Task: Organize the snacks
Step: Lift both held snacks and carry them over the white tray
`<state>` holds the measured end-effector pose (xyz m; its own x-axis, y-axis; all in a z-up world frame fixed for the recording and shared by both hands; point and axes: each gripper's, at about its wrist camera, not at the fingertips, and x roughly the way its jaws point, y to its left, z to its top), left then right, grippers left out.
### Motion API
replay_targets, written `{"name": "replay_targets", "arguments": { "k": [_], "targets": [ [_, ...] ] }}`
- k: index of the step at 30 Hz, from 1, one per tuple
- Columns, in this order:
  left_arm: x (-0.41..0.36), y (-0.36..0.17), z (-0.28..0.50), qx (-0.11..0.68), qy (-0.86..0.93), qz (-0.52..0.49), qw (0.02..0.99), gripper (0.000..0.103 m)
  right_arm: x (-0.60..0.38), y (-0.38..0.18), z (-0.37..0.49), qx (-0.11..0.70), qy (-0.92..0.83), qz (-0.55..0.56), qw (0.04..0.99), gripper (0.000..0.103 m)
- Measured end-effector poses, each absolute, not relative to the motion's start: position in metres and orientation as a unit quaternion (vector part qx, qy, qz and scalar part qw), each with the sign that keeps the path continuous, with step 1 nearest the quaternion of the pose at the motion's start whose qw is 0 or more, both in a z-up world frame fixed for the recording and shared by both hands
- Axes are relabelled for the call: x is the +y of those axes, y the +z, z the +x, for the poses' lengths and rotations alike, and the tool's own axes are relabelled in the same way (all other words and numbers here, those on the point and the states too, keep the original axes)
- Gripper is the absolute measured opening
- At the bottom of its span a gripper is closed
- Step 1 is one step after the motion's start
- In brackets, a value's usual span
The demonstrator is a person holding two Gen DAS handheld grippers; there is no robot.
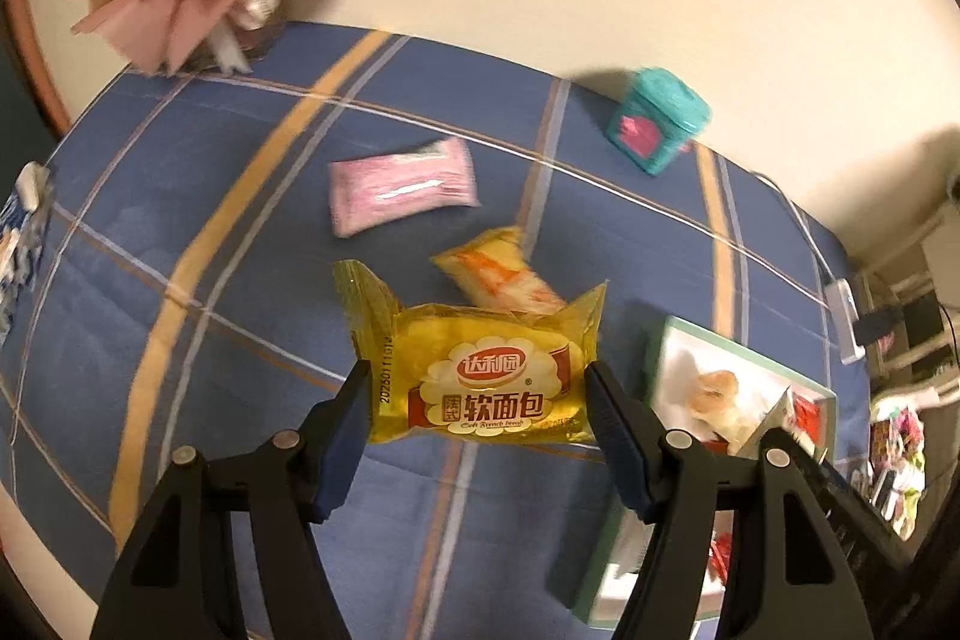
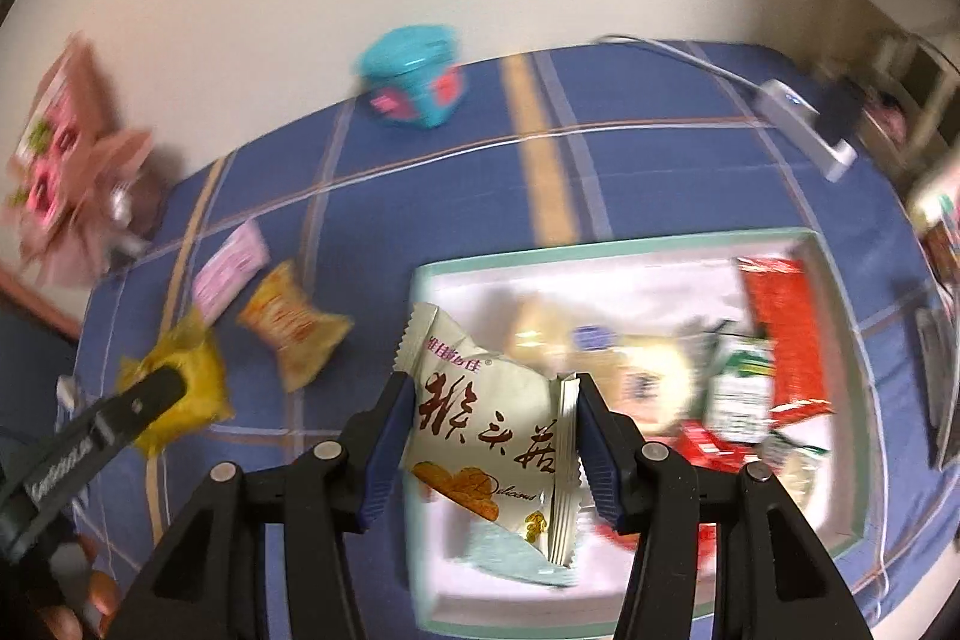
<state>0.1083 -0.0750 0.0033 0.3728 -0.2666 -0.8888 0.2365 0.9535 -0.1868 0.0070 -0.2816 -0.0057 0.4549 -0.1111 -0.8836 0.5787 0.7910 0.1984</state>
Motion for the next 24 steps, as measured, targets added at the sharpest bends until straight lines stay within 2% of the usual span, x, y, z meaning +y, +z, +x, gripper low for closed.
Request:
{"name": "replay_targets", "arguments": {
  "k": [11,24],
  "targets": [
    [-0.168,-0.002,0.072,0.517,-0.234,0.060,0.821,0.070,-0.378,-0.011,-0.058,0.450,-0.299,0.308,0.783,0.055],
    [-0.218,-0.038,0.078,0.491,-0.253,0.111,0.826,0.070,-0.399,-0.025,-0.059,0.447,-0.301,0.314,0.782,0.055]
  ]
}}
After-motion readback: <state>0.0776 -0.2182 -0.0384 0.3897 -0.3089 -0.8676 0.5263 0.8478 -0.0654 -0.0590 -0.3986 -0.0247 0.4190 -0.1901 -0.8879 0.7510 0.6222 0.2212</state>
